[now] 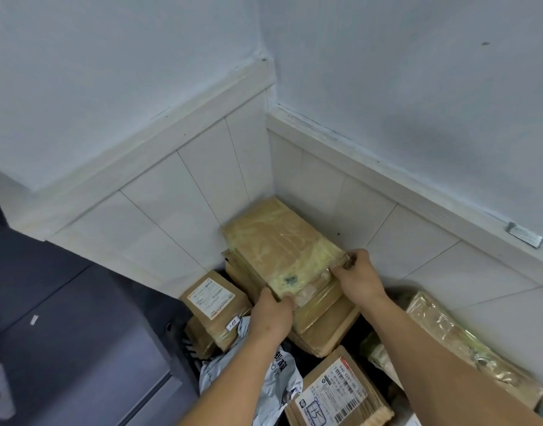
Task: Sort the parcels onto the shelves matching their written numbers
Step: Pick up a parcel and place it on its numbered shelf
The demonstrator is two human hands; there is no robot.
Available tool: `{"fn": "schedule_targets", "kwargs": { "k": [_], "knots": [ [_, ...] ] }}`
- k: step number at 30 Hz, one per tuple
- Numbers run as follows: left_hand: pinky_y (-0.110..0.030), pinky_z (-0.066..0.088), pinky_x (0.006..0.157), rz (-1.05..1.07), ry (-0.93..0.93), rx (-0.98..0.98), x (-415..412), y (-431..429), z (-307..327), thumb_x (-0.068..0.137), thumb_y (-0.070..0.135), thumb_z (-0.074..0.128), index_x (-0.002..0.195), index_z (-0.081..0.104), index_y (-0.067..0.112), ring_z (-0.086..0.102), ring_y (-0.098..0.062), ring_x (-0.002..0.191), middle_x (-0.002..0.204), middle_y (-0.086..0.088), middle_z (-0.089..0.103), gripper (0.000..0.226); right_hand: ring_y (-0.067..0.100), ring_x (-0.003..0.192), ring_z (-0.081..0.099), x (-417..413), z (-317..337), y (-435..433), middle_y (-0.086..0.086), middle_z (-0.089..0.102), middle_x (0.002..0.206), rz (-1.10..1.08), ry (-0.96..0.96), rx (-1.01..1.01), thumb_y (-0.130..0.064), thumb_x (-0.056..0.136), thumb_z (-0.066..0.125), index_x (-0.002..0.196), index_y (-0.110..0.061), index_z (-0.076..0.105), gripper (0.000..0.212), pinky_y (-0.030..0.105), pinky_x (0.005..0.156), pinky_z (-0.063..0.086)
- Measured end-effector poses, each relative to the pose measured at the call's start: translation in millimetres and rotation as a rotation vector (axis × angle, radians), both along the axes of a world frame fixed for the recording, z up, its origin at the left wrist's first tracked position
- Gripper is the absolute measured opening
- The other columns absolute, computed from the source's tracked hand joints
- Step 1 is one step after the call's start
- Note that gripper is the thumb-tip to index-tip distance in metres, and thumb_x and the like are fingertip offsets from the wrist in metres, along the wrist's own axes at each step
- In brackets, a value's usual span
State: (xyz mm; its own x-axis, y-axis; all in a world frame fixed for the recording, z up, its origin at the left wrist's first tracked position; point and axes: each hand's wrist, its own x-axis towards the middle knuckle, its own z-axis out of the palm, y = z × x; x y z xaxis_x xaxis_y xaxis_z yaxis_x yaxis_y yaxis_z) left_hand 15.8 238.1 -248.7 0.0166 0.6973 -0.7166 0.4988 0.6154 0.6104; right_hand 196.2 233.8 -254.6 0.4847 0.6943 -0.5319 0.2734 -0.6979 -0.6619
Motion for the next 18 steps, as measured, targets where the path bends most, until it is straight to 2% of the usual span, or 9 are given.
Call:
{"fn": "schedule_targets", "kwargs": {
  "k": [5,9,11,12,14,16,18],
  "knots": [
    [-0.045,0.055,0.094,0.067,-0.081,0.002,-13,-25,27,0.099,0.034,0.051,0.119,0.051,0.025,0.062,-0.02,0.104,0.117,0.001,0.062,0.022,0.023,0.093,0.06,-14,38,-32,0.0,0.058,0.104,-0.04,0.015,0.076,-0.025,0.096,0.065,0.117,-0.021,0.04,0.033,0.038,0.083,0.052],
    [-0.041,0.062,0.078,0.126,-0.197,0.052,-23,-47,58,0.094,0.044,0.058,0.134,0.045,0.027,0.064,-0.021,0.104,0.131,-0.001,0.058,0.045,0.016,0.083,0.058,-29,79,-66,-0.004,0.058,0.093,-0.039,-0.051,0.142,-0.028,0.095,0.066,0.115,-0.021,0.042,0.032,0.034,0.073,0.049],
    [-0.041,0.063,0.075,0.147,-0.244,0.1,-30,-59,74,0.092,0.051,0.061,0.13,0.045,0.035,0.064,-0.022,0.105,0.131,0.005,0.055,0.045,0.013,0.082,0.057,-38,99,-86,-0.005,0.059,0.095,-0.057,-0.081,0.179,-0.03,0.095,0.066,0.115,-0.02,0.045,0.031,0.033,0.071,0.045],
    [-0.039,0.062,0.074,0.156,-0.267,0.136,-34,-65,78,0.09,0.055,0.063,0.126,0.044,0.038,0.064,-0.023,0.104,0.13,0.008,0.054,0.045,0.014,0.085,0.058,-43,109,-96,-0.004,0.06,0.099,-0.078,-0.09,0.2,-0.03,0.095,0.066,0.116,-0.019,0.047,0.03,0.033,0.073,0.045],
    [-0.042,0.06,0.083,0.137,-0.29,0.181,-42,-76,88,0.084,0.058,0.066,0.123,0.048,0.035,0.065,-0.023,0.107,0.133,0.009,0.056,0.05,0.017,0.091,0.059,-52,127,-117,-0.003,0.061,0.104,-0.119,-0.111,0.252,-0.032,0.096,0.065,0.115,-0.02,0.05,0.027,0.035,0.077,0.047],
    [-0.045,0.06,0.085,0.145,-0.34,0.219,-50,-93,106,0.091,0.042,0.066,0.108,0.055,0.037,0.067,-0.02,0.101,0.122,0.005,0.062,0.021,0.017,0.093,0.06,-63,146,-142,-0.005,0.063,0.106,-0.16,-0.121,0.318,-0.035,0.098,0.061,0.114,-0.021,0.053,0.022,0.035,0.08,0.048],
    [-0.042,0.062,0.077,0.16,-0.416,0.25,-62,-111,120,0.097,0.025,0.061,0.105,0.058,0.034,0.068,-0.018,0.094,0.111,0.004,0.064,0.013,0.015,0.096,0.061,-75,167,-168,-0.006,0.066,0.105,-0.197,-0.132,0.381,-0.04,0.1,0.056,0.111,-0.021,0.058,0.022,0.034,0.079,0.046]
  ]
}}
